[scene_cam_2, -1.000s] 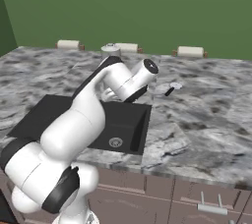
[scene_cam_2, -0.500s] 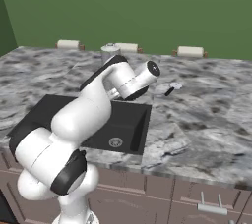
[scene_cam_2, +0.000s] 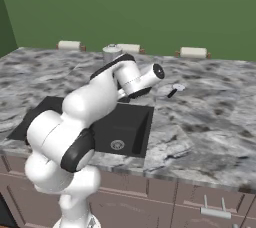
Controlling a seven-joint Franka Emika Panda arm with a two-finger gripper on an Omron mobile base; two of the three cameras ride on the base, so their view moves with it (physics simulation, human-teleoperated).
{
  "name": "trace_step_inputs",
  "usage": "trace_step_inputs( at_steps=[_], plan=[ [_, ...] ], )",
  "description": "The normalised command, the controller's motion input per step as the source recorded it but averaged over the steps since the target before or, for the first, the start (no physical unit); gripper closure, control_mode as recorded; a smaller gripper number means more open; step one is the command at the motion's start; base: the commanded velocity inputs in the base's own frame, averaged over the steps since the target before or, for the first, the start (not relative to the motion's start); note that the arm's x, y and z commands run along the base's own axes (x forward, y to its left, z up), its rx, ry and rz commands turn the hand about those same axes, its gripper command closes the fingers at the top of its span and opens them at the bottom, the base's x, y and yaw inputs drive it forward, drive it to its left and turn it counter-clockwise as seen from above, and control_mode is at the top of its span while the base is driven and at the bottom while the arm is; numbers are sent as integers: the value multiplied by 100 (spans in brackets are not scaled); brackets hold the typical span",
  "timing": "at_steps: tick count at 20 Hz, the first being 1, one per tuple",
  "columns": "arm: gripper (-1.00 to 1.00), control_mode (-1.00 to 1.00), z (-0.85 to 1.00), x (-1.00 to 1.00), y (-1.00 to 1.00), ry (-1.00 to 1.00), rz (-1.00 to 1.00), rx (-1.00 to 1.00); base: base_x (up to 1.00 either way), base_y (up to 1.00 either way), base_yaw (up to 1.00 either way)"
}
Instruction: Turn on the sink faucet. Then move the avocado from the counter to the sink. Turn off the sink. Move the vegetable from the sink to the pot next to the stove. Finally move the pot to the center burner.
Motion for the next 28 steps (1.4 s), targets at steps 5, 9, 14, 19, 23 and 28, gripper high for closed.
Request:
trace_step_inputs(
  at_steps=[5, 9, 14, 19, 23, 28],
  plan=[
    [-100, -100, -8, 29, 0, 0, 6, 0, 0, 0, 0],
    [-100, -100, -10, 46, 1, -2, 5, 0, 0, 0, 0],
    [-100, -100, -14, 42, 11, -9, 4, 0, 0, 0, 0],
    [-100, -100, -16, 30, 13, -12, 0, 0, 0, 0, 0],
    [-100, -100, -11, 29, 7, -7, 3, 0, 0, 0, 0],
    [-100, -100, -6, 39, 2, -1, 5, 0, 0, 0, 0]
  ],
)
